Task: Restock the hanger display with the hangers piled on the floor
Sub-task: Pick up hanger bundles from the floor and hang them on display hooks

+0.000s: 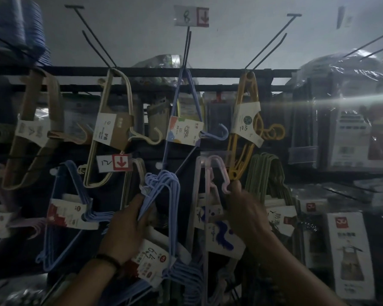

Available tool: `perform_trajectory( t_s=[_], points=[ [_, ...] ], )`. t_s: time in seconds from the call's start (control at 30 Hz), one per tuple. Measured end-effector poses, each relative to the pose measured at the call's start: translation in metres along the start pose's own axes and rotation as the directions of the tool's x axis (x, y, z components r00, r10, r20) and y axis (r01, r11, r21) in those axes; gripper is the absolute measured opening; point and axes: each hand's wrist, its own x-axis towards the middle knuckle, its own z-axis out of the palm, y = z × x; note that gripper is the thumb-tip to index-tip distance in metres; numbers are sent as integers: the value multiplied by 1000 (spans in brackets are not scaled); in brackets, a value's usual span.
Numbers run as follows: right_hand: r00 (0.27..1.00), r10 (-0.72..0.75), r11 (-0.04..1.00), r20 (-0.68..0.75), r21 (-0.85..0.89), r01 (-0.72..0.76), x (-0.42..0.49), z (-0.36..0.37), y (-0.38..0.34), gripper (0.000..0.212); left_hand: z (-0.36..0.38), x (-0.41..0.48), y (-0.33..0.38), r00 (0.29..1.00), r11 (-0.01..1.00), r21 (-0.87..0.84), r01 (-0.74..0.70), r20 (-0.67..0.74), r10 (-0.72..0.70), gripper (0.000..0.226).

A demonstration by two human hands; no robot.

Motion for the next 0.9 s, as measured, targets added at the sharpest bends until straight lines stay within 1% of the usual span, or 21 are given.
perform_trajectory(
  t_s=[0.07,0.1,0.17,0.2,0.23,0.27,0.33,0.37,0.43,0.47,0.5,0.57,0.6,0.63,0.67,0.7,0.77,0.83,0.87,0.9],
  points=[
    [1000,-2,999,-3,-43,2,3,5,1,39,0,1,-1,1000,1000,4,5,-1,-5,54],
    [1000,-1,998,16,-58,2,5,6,1,33,0,2,-1,1000,1000,7,1,-7,0,55],
    [997,26,999,66,17,-27,13,10,2,16,-1,2,-2,1000,1000,20,2,-15,-2,58],
    [995,47,997,86,59,-52,18,11,2,10,-2,2,-2,1000,1000,24,11,-16,-11,57],
    [995,54,996,82,60,-59,25,15,2,8,-2,1,-2,1000,1000,23,19,-18,-19,54],
    [997,49,999,58,20,-50,35,21,1,8,-2,1,-2,999,999,18,30,-15,-30,50],
    [1000,1,997,8,-75,0,51,31,-1,16,-1,-1,1,998,998,-21,54,-12,-54,43],
    [1000,-21,994,16,-107,23,57,37,-1,19,-1,-2,1,997,997,-25,70,-12,-70,38],
    [994,-41,987,97,-153,56,62,44,-1,26,-2,-3,-2,994,994,-5,109,-24,-109,30],
    [990,-16,986,138,-164,39,62,47,-1,30,-3,-4,-4,991,991,18,130,-32,-130,30],
    [987,33,992,158,-125,-13,61,48,-4,34,-5,-6,-7,988,988,37,151,-44,-149,30],
    [979,142,989,149,-58,-134,49,41,-21,41,-9,-12,-11,979,981,56,185,-94,-179,34],
    [981,148,988,129,-58,-141,40,35,-37,43,-10,-15,-12,974,978,60,199,-123,-190,36],
    [988,110,994,107,-35,-107,28,29,-56,46,-12,-18,-13,969,976,64,210,-146,-199,37],
    [996,36,999,85,28,-39,13,21,-75,49,-13,-21,-13,966,975,54,214,-163,-202,36],
    [995,-74,992,61,110,67,-3,14,-95,54,-14,-24,-13,961,974,42,222,-176,-212,33],
    [955,-273,935,113,263,237,-28,4,-136,70,-21,-32,-12,952,970,-3,243,-193,-239,31],
    [902,-366,887,229,381,263,-34,11,-175,89,-29,-41,-14,945,969,5,247,-221,-240,33],
    [885,-387,877,259,400,266,-35,16,-192,91,-36,-46,-16,945,968,38,247,-232,-232,32],
    [880,-402,874,255,393,285,-34,23,-207,88,-43,-51,-20,946,966,58,252,-226,-234,30]
  ],
)
